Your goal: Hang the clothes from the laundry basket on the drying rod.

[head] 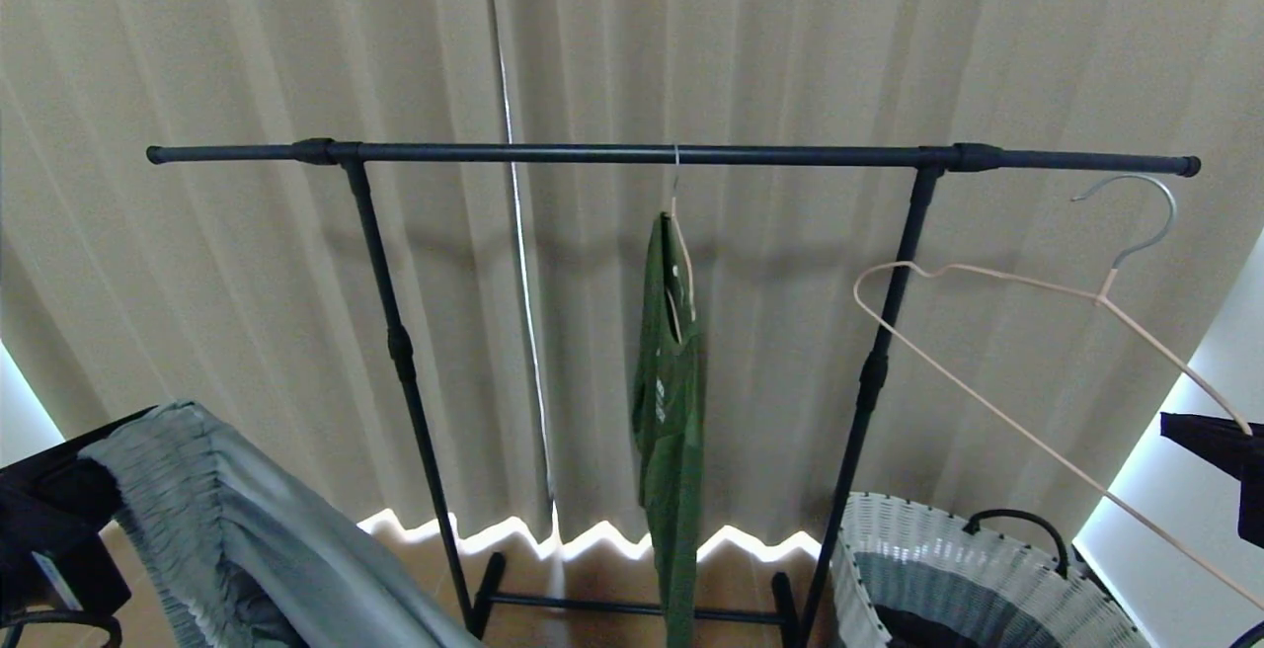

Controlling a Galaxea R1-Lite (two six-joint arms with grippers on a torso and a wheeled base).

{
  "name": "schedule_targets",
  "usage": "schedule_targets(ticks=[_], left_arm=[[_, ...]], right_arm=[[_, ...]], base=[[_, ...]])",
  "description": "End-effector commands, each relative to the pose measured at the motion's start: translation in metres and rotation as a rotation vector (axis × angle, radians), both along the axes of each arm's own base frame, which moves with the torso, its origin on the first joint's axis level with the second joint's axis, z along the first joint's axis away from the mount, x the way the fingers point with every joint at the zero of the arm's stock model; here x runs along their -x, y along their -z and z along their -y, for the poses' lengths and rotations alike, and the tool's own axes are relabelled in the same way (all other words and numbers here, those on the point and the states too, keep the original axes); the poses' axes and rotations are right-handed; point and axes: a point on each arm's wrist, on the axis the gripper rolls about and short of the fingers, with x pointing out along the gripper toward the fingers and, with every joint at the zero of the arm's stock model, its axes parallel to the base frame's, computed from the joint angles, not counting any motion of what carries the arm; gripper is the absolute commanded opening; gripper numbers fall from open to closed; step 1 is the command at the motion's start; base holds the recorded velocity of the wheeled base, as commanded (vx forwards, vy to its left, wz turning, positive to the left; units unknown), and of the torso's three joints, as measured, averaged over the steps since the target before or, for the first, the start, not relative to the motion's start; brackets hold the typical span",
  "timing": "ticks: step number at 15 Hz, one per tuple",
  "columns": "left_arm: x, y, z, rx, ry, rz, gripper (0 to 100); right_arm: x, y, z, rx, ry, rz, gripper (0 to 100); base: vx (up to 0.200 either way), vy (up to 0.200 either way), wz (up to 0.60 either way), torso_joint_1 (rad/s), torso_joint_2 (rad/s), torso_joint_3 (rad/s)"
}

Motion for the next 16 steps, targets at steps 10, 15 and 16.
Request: schedule_targets(ticks=[10, 15, 16], left_arm=[[0.001, 0.002, 0.000, -0.006, 0.002, -0.005, 0], [0.004, 0.006, 0.001, -0.003, 0.029, -0.012, 0], [0.003, 0.004, 0.003, -0.006, 0.053, -0.013, 0]], right_arm=[[0.002, 0.001, -0.002, -0.011, -0.020, 0.003, 0], [-0.002, -0.009, -0.015, -0.050, -0.100, 0.099, 0], [-0.003, -0.010, -0.019, -0.065, -0.127, 0.100, 0]], base=[[0.000, 0.040, 0.00, 0.001, 0.00, 0.000], [0.000, 0.000, 0.00, 0.000, 0.00, 0.000], [0.000, 0.000, 0.00, 0.000, 0.00, 0.000]])
